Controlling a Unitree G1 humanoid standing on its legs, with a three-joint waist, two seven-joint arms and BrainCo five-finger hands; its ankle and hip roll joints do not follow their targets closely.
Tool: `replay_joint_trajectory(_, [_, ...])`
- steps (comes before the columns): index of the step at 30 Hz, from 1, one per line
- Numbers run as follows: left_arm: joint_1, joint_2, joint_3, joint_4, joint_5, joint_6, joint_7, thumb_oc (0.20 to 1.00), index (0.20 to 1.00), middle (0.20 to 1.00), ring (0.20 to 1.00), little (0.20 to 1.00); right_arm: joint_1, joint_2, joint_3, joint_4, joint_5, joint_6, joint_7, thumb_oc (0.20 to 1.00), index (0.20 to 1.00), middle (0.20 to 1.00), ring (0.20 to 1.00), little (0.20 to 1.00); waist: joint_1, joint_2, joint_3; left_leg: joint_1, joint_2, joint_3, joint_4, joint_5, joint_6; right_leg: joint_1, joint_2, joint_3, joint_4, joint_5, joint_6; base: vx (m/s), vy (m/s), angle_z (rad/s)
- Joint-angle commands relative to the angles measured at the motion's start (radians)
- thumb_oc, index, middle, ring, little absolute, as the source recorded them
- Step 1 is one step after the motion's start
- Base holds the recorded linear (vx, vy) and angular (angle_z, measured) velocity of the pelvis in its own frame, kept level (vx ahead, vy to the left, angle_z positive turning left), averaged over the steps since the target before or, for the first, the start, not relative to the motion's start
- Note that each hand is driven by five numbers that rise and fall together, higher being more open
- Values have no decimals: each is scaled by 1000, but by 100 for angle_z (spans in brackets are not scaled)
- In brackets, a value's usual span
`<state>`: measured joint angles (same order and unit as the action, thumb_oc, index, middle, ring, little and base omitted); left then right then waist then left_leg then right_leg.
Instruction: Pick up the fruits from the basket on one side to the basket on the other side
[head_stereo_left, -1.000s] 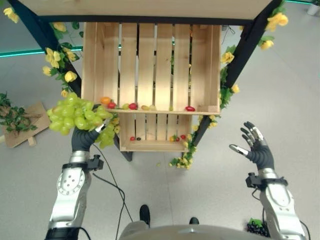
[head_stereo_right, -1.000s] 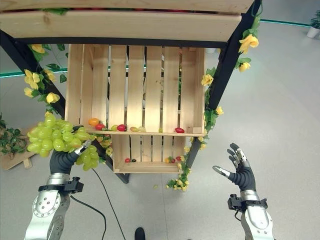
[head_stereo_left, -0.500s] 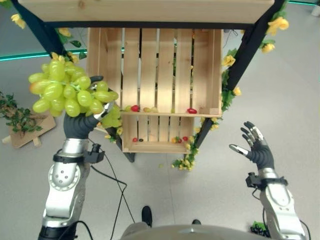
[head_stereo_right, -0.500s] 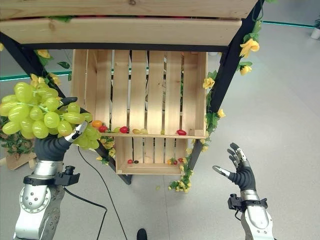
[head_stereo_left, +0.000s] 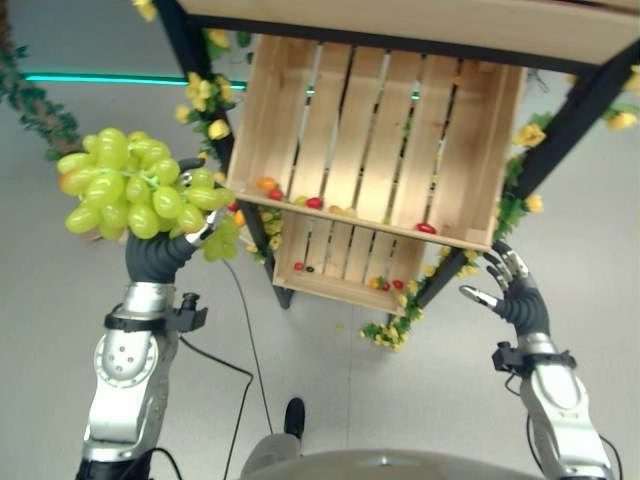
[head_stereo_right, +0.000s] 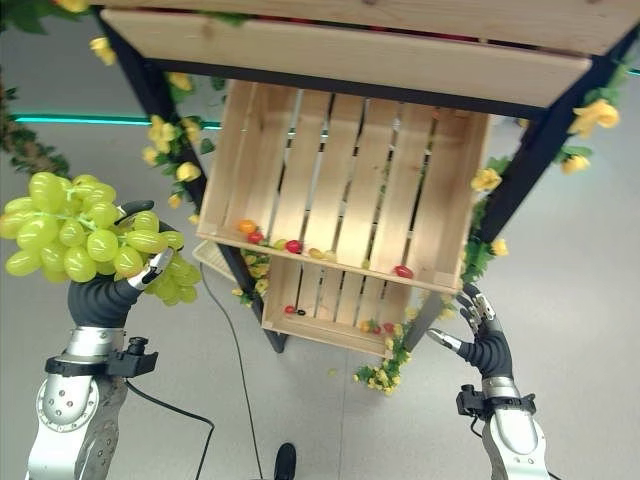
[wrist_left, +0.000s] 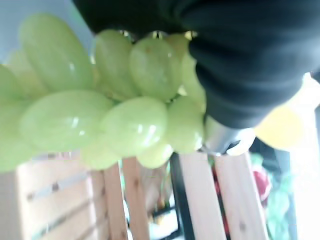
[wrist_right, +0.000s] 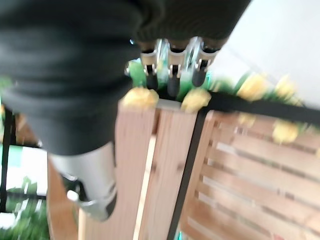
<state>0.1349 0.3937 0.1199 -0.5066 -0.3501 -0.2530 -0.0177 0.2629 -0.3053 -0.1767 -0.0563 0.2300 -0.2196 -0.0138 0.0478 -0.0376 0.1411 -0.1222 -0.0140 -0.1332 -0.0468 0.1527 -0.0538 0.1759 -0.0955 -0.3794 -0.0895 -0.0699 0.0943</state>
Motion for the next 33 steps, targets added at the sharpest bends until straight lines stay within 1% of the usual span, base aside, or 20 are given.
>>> replay_joint_trajectory(1, [-64, 33, 45, -66, -44, -71, -2, 200, 200, 200, 200, 200, -74, -42, 13, -36, 19, -66, 13, 1000, 1000, 1000, 1000, 1000, 8, 4, -14, -5, 46, -43, 86, -108, -80, -91, 9, -41, 108, -77, -28, -7, -118, 54])
replay_joint_trajectory(4, [-65, 29, 43, -67, -46, -71, -1, 200, 200, 200, 200, 200, -74, -45, 13, -33, 17, -67, 6, 1000, 1000, 1000, 1000, 1000, 22, 10, -10, -12, 44, -79, 80, -99, -96, -79, 15, -82, 116, -100, -39, -4, -79, 57])
replay_joint_trajectory(10, [-75, 29, 36, -72, -50, -72, 6, 200, 200, 200, 200, 200, -80, -48, 14, -36, 16, -68, -3, 1000, 1000, 1000, 1000, 1000, 28, 23, -5, -23, 36, -123, 77, -88, -106, -80, 12, -138, 160, -133, -55, 25, -46, 24])
replay_joint_trajectory(11, [-76, 29, 37, -70, -48, -72, 7, 200, 200, 200, 200, 200, -81, -49, 15, -36, 15, -67, -2, 1000, 1000, 1000, 1000, 1000, 25, 20, -8, -14, 40, -123, 74, -108, -110, -73, 17, -127, 165, -159, -59, 18, -30, 27])
replay_joint_trajectory(12, [-76, 29, 37, -72, -45, -74, 9, 200, 200, 200, 200, 200, -80, -48, 15, -35, 13, -67, -3, 1000, 1000, 1000, 1000, 1000, 30, 27, -1, -22, 33, -129, 81, -93, -106, -84, 9, -147, 177, -143, -59, 99, -86, 22])
replay_joint_trajectory(13, [-77, 29, 37, -72, -43, -74, 12, 200, 200, 200, 200, 200, -81, -51, 16, -33, 12, -66, -3, 1000, 1000, 1000, 1000, 1000, 25, 23, -5, -14, 36, -127, 80, -113, -109, -77, 13, -134, 182, -166, -61, 28, -14, 27])
replay_joint_trajectory(14, [-78, 29, 37, -72, -43, -73, 14, 200, 200, 200, 200, 200, -83, -52, 17, -33, 11, -65, -3, 1000, 1000, 1000, 1000, 1000, 25, 25, -4, -13, 36, -127, 82, -114, -108, -78, 12, -135, 188, -170, -62, 21, -9, 25])
replay_joint_trajectory(15, [-77, 29, 37, -73, -43, -73, 14, 200, 200, 200, 200, 200, -83, -51, 17, -33, 11, -65, -4, 1000, 1000, 1000, 1000, 1000, 30, 30, 1, -21, 32, -129, 87, -97, -104, -85, 6, -150, 192, -150, -61, 28, -8, 23])
replay_joint_trajectory(16, [-80, 30, 36, -73, -43, -72, 12, 200, 200, 200, 200, 200, -86, -52, 17, -35, 10, -64, -3, 1000, 1000, 1000, 1000, 1000, 24, 25, -3, -13, 34, -124, 84, -116, -107, -80, 8, -137, 195, -172, -61, 27, -5, 11])
replay_joint_trajectory(18, [-80, 31, 35, -73, -43, -73, 13, 200, 200, 200, 200, 200, -87, -51, 17, -34, 12, -64, -4, 1000, 1000, 1000, 1000, 1000, 21, 26, -4, -13, 32, -120, 84, -117, -105, -80, 6, -134, 196, -174, -59, 42, -3, 9])
replay_joint_trajectory(19, [-80, 34, 34, -73, -43, -72, 13, 200, 200, 200, 200, 200, -87, -49, 17, -34, 11, -63, -6, 1000, 1000, 1000, 1000, 1000, 26, 32, 1, -19, 29, -118, 88, -100, -100, -87, 1, -146, 198, -153, -57, 43, 3, 10])
replay_joint_trajectory(20, [-82, 34, 34, -73, -42, -70, 14, 200, 200, 200, 200, 200, -88, -50, 17, -34, 9, -63, -6, 1000, 1000, 1000, 1000, 1000, 19, 28, -4, -10, 33, -114, 82, -120, -103, -80, 5, -130, 195, -175, -58, -36, 74, -4])
replay_joint_trajectory(21, [-84, 37, 33, -72, -40, -70, 14, 200, 200, 200, 200, 200, -89, -49, 17, -32, 7, -62, -7, 1000, 1000, 1000, 1000, 1000, 21, 34, 1, -15, 29, -111, 86, -103, -95, -88, -1, -140, 197, -152, -55, 38, 11, 1])
replay_joint_trajectory(26, [-120, 49, 12, -59, -25, -68, 20, 200, 200, 200, 200, 200, -96, -41, 21, -13, -2, -55, -24, 1000, 1000, 1000, 1000, 1000, -6, 34, -7, 2, 31, -69, 84, -120, -82, -87, -8, -103, 185, -141, -45, 34, 39, -11])
replay_joint_trajectory(31, [-196, 64, -32, 12, 13, -65, 42, 200, 200, 200, 200, 200, -106, -31, 37, 9, -2, -45, -30, 1000, 1000, 1000, 1000, 1000, -40, 31, -20, 25, 38, -4, 90, -144, -66, -83, -9, -41, 162, -125, -32, 57, 38, -35])
replay_joint_trajectory(33, [-237, 75, -57, 65, 26, -60, 48, 200, 200, 200, 200, 200, -112, -32, 47, 14, -7, -37, -28, 1000, 1000, 1000, 1000, 1000, -58, 30, -28, 31, 42, 27, 98, -153, -55, -87, -11, -2, 148, -109, -23, 39, 63, -47])
